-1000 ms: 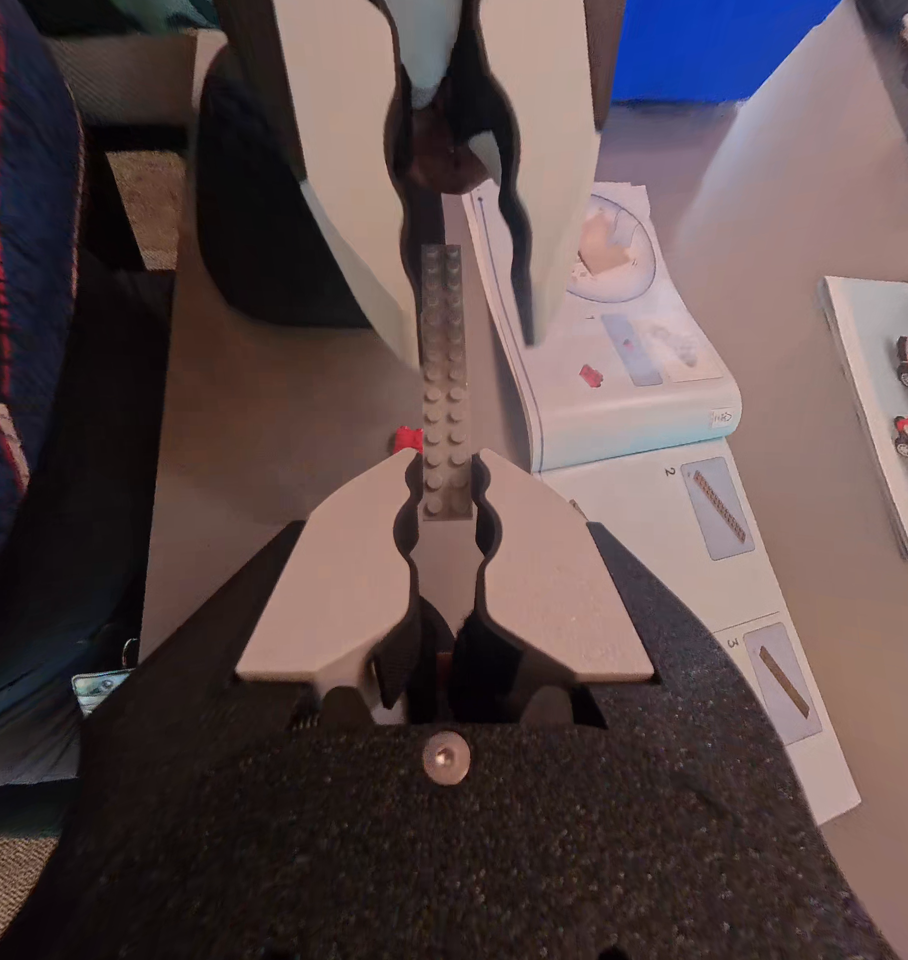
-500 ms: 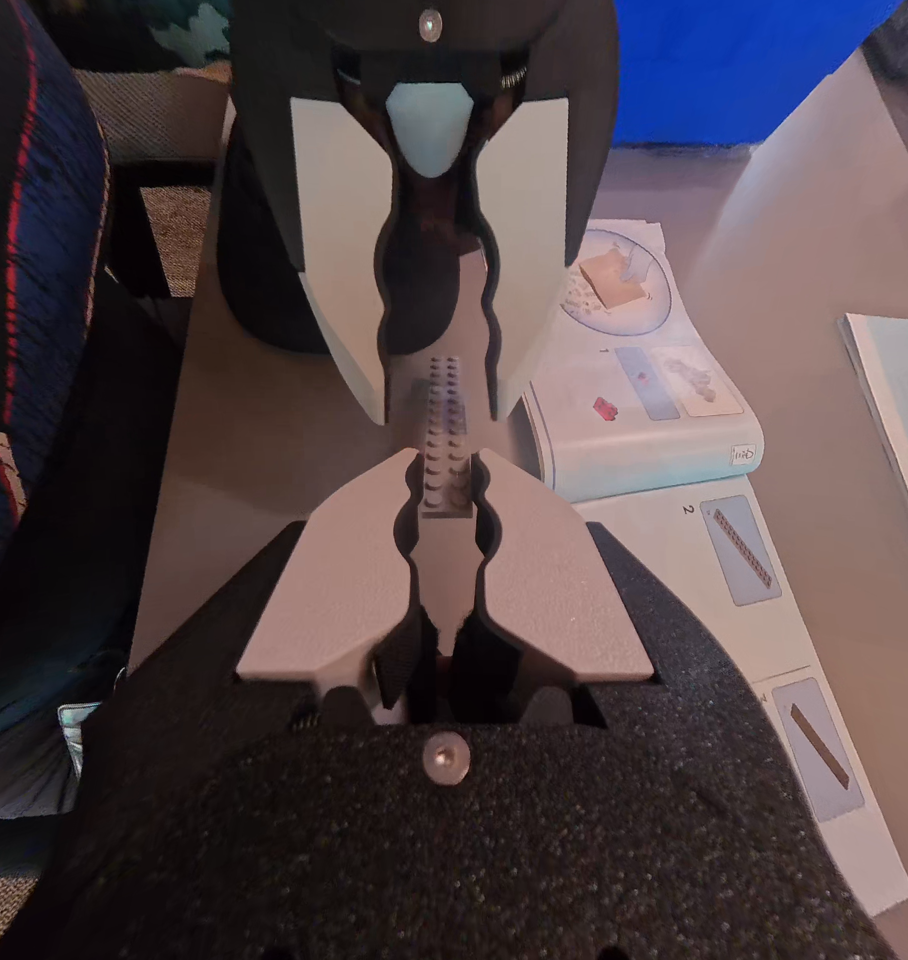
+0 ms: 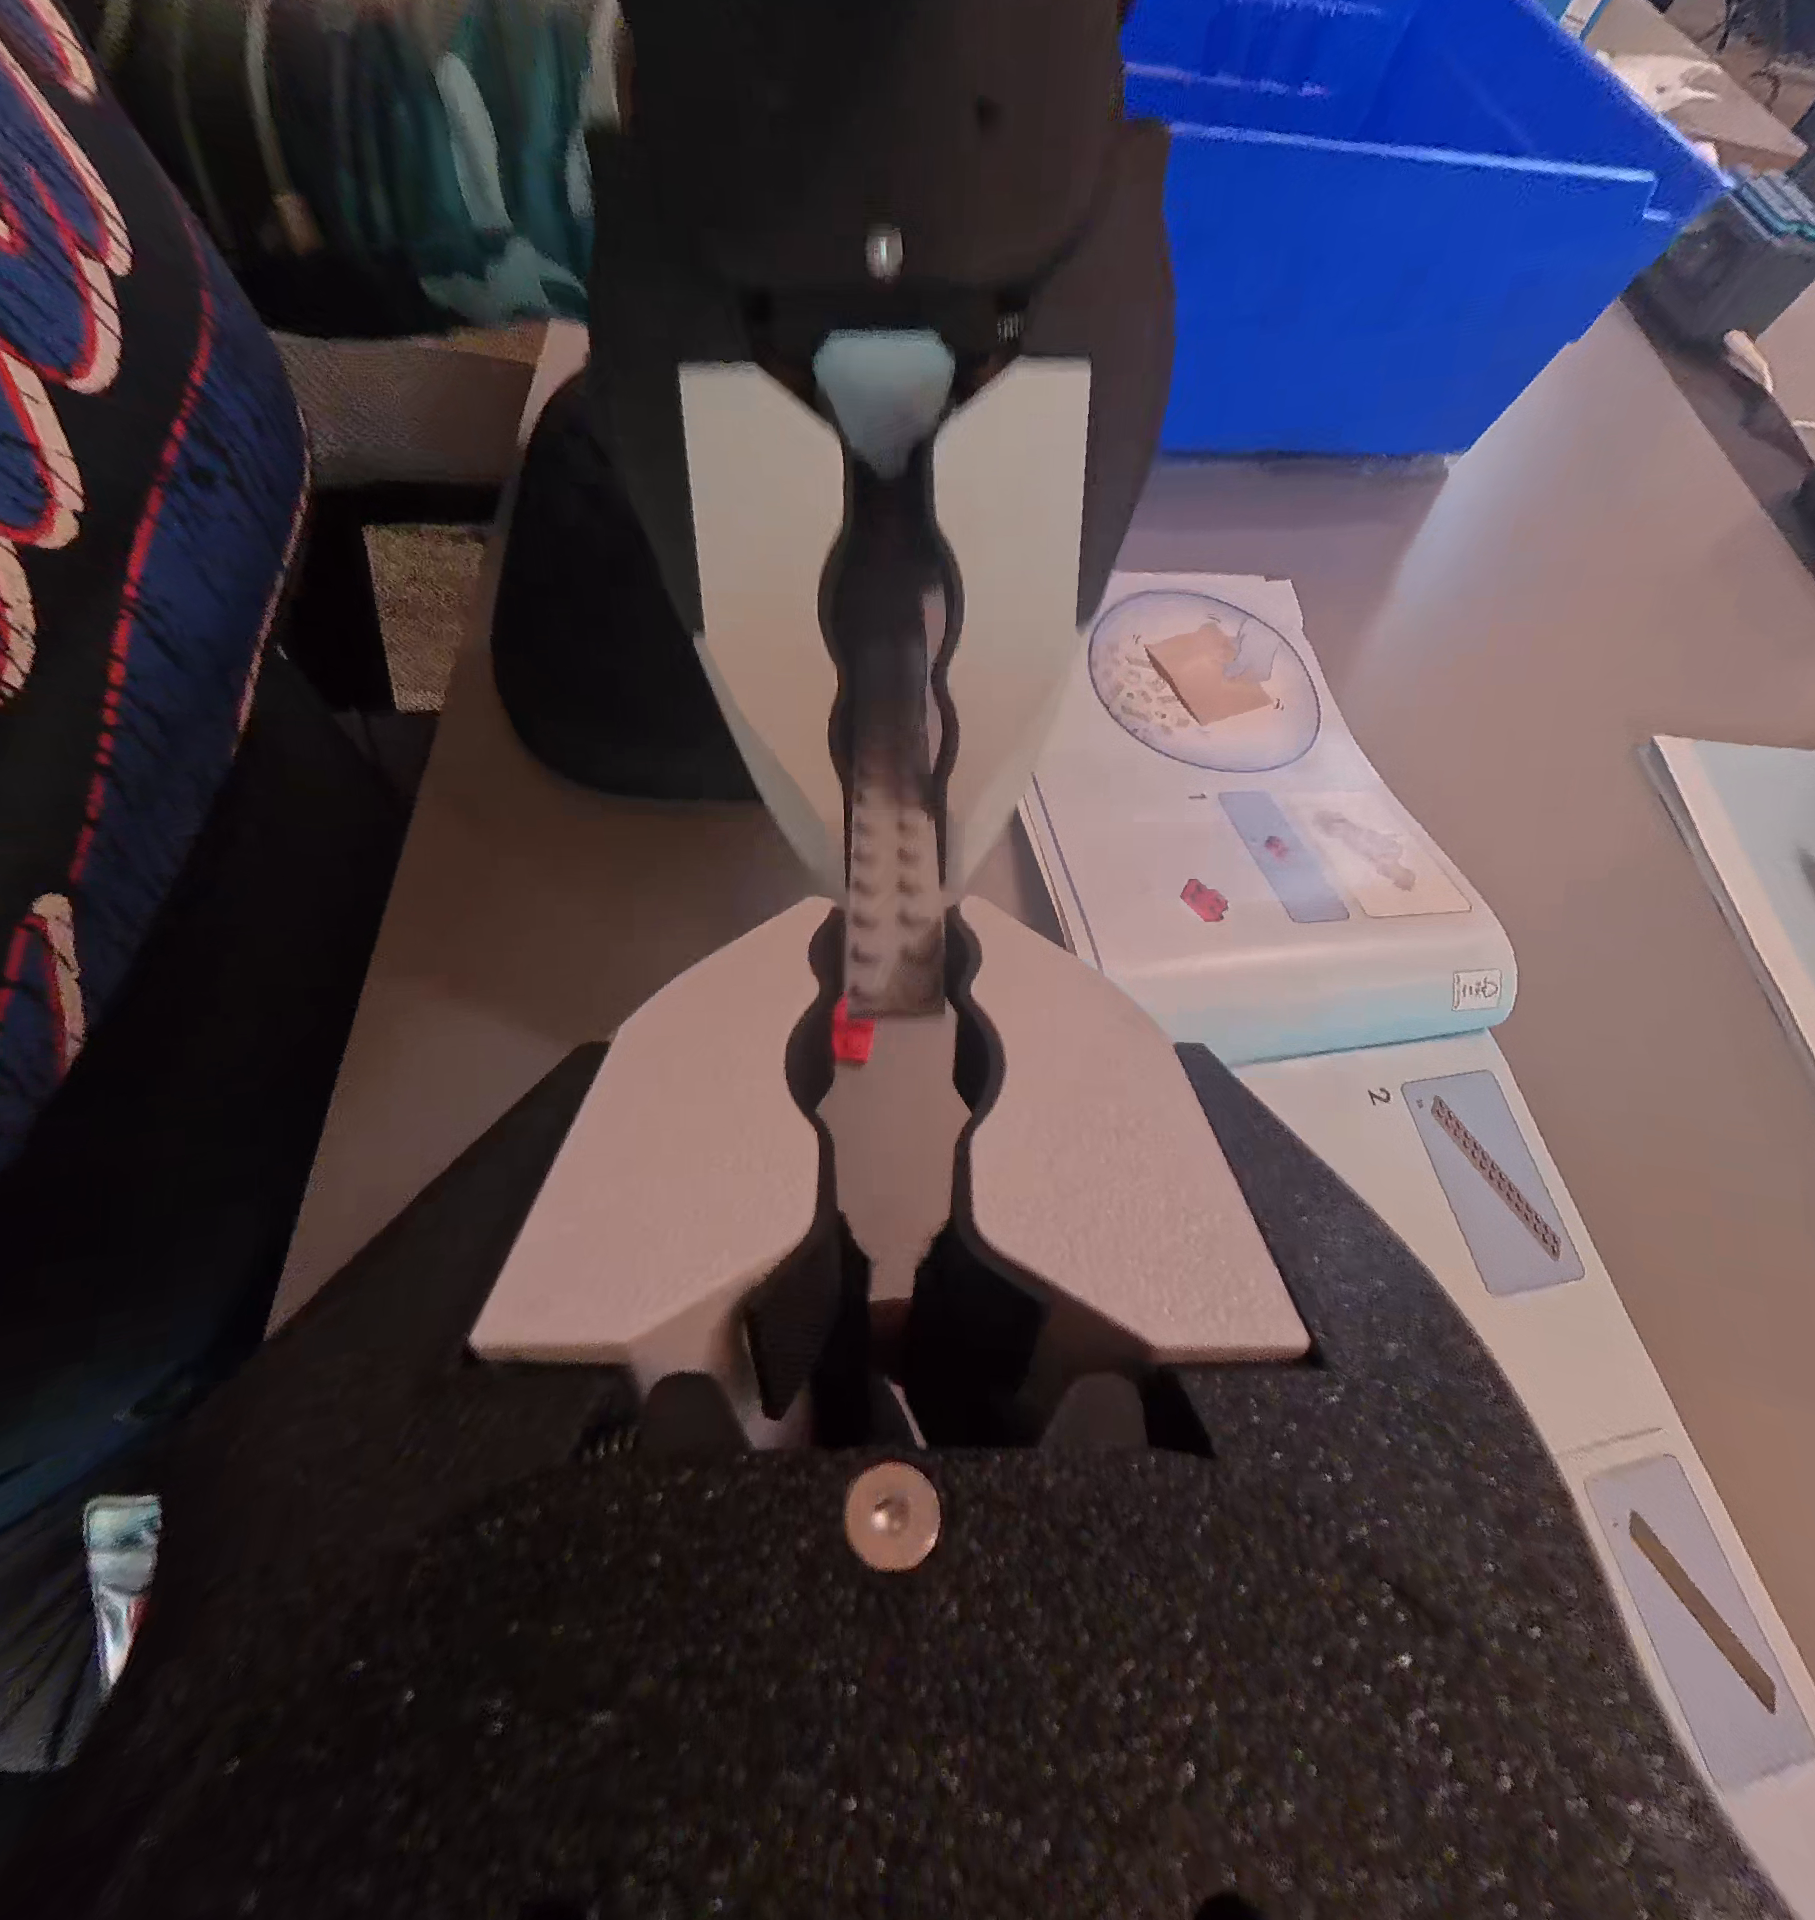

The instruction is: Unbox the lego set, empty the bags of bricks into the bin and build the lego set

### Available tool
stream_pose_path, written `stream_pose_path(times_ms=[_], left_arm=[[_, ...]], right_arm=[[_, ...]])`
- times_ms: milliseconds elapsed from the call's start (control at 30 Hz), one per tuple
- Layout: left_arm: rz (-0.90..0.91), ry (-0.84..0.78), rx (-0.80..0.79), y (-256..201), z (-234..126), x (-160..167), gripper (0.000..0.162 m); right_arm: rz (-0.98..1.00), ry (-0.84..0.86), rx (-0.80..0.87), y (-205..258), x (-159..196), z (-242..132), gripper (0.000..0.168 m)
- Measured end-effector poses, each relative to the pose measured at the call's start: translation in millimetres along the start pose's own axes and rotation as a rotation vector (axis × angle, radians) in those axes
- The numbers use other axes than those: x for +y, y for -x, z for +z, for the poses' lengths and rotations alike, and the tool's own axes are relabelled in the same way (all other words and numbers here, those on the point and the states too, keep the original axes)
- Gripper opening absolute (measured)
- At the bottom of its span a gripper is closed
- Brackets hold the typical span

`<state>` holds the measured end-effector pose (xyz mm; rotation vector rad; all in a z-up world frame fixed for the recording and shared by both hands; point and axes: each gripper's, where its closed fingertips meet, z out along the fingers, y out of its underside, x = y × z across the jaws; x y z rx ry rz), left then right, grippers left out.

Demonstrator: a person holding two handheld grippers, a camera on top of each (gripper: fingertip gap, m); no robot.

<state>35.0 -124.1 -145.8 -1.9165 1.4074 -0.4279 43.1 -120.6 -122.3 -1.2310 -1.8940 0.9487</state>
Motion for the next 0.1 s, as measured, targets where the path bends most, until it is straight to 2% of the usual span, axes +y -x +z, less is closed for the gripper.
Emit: stream_pose_path(times_ms=[33, 67, 100], left_arm=[[-0.013, 0.044, -0.026, 4.3, -5.9, 5.2, 0.018], [-0.02, 0.097, -0.079, 11.6, -13.7, 12.3, 0.018], [-0.03, 0.143, -0.121, 16.5, -22.1, 18.7, 0.018]], right_arm=[[0.011, 0.026, -0.005, -1.5, 6.1, -2.0, 0.031], [0.044, 0.074, -0.004, -5.1, 16.0, -4.4, 0.048], [0.079, 0.137, -0.007, -8.0, 28.3, -6.6, 0.054]])
